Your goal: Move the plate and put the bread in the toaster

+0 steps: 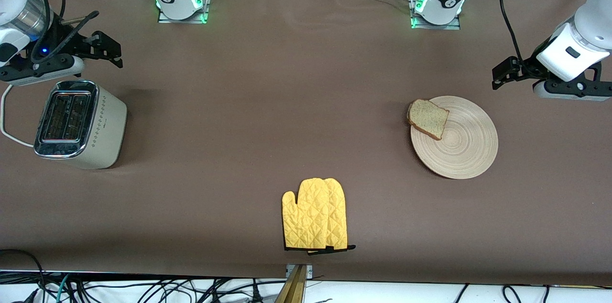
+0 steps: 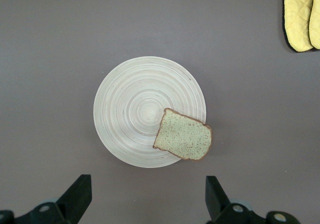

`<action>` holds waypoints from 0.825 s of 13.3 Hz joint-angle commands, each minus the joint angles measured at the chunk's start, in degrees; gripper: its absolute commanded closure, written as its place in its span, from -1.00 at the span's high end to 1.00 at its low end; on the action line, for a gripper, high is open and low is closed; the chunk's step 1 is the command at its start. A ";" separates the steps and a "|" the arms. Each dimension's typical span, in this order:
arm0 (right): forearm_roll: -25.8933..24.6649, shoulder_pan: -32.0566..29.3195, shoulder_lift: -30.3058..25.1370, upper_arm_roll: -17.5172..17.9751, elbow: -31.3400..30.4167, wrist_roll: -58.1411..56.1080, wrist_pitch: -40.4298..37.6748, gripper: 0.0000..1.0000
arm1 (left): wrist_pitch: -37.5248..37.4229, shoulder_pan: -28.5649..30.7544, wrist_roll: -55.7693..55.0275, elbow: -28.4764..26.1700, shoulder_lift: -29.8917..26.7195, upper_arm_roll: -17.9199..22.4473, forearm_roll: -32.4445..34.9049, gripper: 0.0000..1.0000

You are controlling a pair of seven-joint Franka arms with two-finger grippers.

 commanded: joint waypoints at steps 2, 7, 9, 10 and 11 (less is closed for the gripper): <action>-0.90 -0.04 -0.26 0.37 0.82 0.03 -0.56 1.00 | -0.66 0.08 1.11 0.98 0.26 0.03 -0.14 1.00; -0.90 -0.04 -0.43 0.46 1.00 0.03 -0.30 1.00 | -0.57 0.34 1.11 1.07 1.05 0.03 0.04 1.00; -0.90 -0.04 -0.52 0.46 1.00 -0.05 -0.82 1.00 | -0.39 0.34 1.20 1.24 1.23 0.03 0.04 1.00; -0.90 -0.04 -0.52 0.46 1.00 -0.14 -0.82 1.00 | -0.39 0.34 1.19 1.50 1.23 0.03 0.04 1.00; -0.90 -0.04 -0.52 0.46 1.00 -0.58 -0.82 1.00 | -0.39 0.34 1.19 1.51 1.32 0.03 0.04 1.00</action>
